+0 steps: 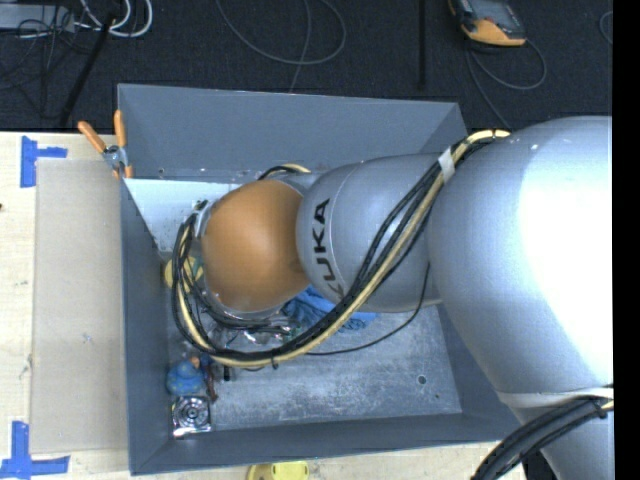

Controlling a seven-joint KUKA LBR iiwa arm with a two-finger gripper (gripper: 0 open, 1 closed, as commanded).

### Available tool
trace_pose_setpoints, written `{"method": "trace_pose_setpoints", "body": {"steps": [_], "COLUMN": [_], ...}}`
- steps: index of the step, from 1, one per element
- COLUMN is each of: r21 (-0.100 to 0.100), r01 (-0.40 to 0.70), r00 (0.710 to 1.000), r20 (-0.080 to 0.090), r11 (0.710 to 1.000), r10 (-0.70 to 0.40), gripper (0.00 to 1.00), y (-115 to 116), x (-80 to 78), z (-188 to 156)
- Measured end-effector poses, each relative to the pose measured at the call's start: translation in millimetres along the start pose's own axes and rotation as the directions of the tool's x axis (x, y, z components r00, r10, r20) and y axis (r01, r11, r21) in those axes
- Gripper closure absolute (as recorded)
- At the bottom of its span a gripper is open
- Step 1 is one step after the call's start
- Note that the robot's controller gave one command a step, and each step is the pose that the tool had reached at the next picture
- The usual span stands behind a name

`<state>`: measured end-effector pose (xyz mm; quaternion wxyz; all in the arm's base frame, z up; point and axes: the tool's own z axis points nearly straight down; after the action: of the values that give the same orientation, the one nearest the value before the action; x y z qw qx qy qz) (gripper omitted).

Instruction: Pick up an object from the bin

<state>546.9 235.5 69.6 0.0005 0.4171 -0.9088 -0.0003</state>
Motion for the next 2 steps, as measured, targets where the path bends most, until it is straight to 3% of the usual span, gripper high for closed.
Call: {"method": "trace_pose_setpoints", "body": {"steps": [2], "r21": [-0.003], "r01": [-0.002], "r00": [1.0], "r20": [-0.006], "r11": [1.0], "r10": [0.002], "gripper": [1.0], "y": [2], "x": [1.8], "z": [-19]}}
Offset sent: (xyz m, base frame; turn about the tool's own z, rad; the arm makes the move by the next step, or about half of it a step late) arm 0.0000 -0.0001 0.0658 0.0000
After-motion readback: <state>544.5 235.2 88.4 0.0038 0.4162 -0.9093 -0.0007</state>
